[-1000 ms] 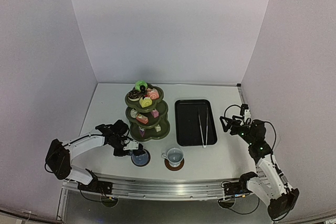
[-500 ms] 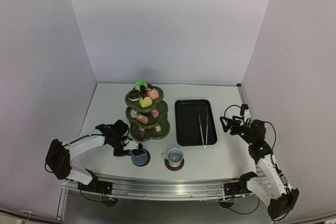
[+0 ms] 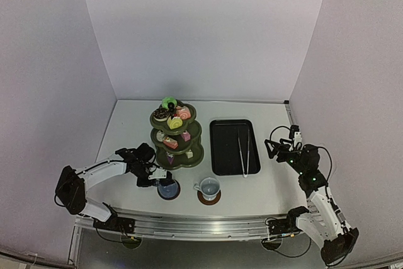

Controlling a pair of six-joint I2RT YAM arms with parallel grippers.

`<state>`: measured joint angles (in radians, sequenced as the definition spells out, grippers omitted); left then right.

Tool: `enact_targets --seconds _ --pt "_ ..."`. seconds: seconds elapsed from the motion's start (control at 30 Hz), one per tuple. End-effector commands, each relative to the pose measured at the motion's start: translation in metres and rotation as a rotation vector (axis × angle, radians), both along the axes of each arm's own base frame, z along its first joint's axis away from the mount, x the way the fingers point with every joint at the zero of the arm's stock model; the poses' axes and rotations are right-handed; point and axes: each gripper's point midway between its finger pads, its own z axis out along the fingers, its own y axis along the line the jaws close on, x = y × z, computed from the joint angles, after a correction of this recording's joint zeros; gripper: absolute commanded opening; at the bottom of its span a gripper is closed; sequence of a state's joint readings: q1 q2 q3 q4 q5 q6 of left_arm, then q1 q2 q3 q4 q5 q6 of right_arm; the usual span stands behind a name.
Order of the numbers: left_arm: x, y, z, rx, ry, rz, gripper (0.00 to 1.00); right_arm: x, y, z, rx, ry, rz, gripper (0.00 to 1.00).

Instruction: Serve the afternoon tea

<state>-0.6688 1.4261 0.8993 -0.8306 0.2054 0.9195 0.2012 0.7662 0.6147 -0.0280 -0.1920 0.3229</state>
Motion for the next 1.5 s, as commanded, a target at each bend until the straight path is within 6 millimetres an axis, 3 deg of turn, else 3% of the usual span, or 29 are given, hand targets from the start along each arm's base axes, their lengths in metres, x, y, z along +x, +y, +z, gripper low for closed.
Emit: enact_targets --seconds 0.0,0.17,0.33,0.47,0.6,0.77,0.9,0.97,1.1,1.2,1.33,1.47 --pt "0.002 -0.008 0.009 -0.031 -0.012 -0.034 0.03 0.0 -0.003 0.005 -0.005 -0.016 -0.014 0.98" --pt "-0.003 -0.006 0.01 -0.021 0.004 -0.038 0.4 0.002 -0.002 0.004 -0.008 -0.009 -0.011 0.98" --pt "0.009 -0.007 0.027 -0.037 -0.053 0.009 0.55 0.002 -0.002 0.004 -0.009 -0.007 -0.008 0.98" --pt "0.005 -0.012 0.055 -0.132 -0.044 0.096 0.74 0.004 -0.005 -0.008 -0.02 0.024 -0.032 0.98" --pt "0.004 -0.013 0.09 -0.248 -0.019 0.18 0.8 0.015 -0.01 -0.022 -0.039 0.073 -0.069 0.98" --pt "0.048 -0.002 0.141 -0.465 -0.137 0.452 0.88 0.041 -0.02 -0.037 -0.099 0.133 -0.145 0.98" --pt "0.08 0.032 0.144 -0.544 -0.194 0.707 0.96 0.062 -0.02 -0.039 -0.133 0.146 -0.164 0.98" --pt "0.094 0.059 0.141 -0.573 -0.243 0.847 0.99 0.071 -0.018 -0.038 -0.141 0.138 -0.16 0.98" --pt "0.124 0.138 0.132 -0.689 -0.384 1.259 1.0 0.081 -0.014 -0.028 -0.146 0.067 -0.144 0.98" --pt "0.125 0.186 0.124 -0.779 -0.442 1.479 1.0 0.079 -0.03 -0.023 -0.175 -0.021 -0.227 0.98" --pt "0.117 0.208 0.11 -0.845 -0.457 1.546 1.0 0.059 -0.069 -0.043 -0.277 -0.067 -0.404 0.98" --pt "0.106 0.203 0.105 -0.898 -0.425 1.439 1.0 0.029 -0.067 -0.052 -0.297 -0.15 -0.357 0.98"
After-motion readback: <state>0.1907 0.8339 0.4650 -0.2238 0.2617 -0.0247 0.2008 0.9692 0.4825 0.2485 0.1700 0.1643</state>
